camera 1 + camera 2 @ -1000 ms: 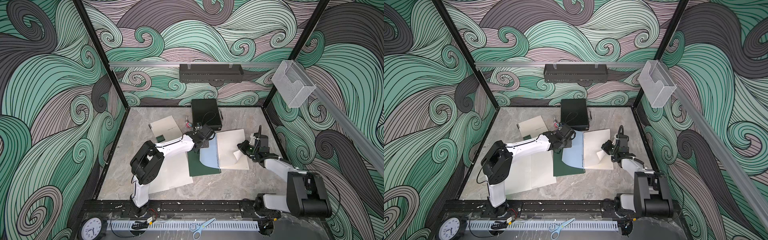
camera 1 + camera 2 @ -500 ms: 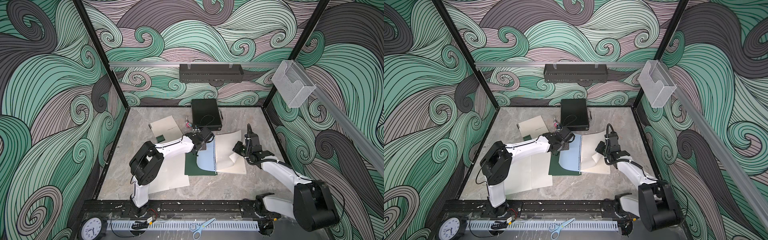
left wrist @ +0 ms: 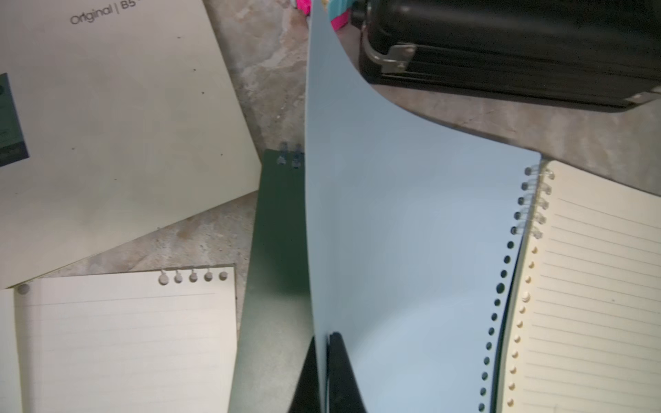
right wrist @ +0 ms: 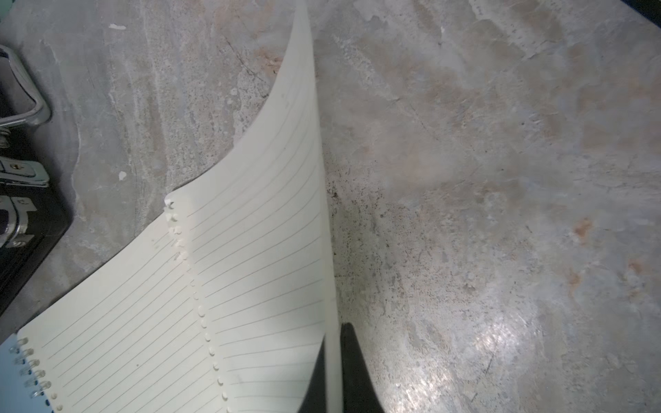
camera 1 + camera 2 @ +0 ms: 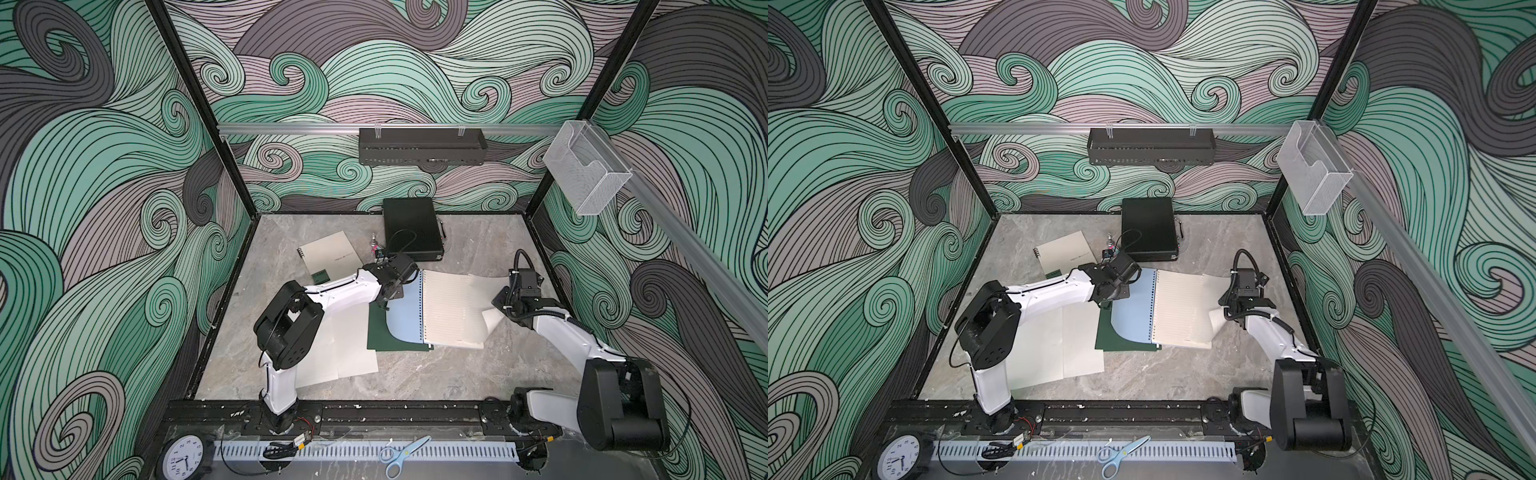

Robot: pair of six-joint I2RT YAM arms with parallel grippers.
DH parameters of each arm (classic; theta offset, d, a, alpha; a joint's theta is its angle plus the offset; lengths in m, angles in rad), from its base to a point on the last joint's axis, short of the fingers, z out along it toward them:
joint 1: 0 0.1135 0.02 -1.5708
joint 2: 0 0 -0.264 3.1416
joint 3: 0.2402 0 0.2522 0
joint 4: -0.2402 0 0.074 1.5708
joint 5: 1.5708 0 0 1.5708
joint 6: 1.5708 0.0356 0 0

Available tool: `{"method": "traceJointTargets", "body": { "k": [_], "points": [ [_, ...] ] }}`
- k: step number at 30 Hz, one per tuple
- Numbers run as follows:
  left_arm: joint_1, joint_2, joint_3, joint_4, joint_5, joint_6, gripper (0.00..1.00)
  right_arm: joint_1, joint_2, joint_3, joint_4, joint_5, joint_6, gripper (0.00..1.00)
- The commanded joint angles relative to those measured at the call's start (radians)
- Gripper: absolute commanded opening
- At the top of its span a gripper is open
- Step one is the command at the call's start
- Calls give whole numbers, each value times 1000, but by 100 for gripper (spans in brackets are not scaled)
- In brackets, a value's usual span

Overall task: Tear off pages from different notebooks
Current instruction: Tear off the paper from the notebook, then close the notebook at the center of the board.

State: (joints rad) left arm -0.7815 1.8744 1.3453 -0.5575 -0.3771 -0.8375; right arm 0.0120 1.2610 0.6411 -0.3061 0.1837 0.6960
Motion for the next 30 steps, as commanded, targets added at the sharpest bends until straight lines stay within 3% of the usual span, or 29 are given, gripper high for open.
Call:
{"method": "traceJointTargets", "body": {
  "k": [1, 15, 30],
  "points": [
    [4, -27, 8, -18, 14, 27, 0, -6, -41, -3, -8, 11, 13, 0],
    [-48, -32, 168, 22, 272, 50, 0, -34, -221, 8, -47, -133, -7, 0],
    [-180, 42, 209, 315, 566, 144, 56, -138, -358, 54, -170, -209, -31, 0]
  ]
}}
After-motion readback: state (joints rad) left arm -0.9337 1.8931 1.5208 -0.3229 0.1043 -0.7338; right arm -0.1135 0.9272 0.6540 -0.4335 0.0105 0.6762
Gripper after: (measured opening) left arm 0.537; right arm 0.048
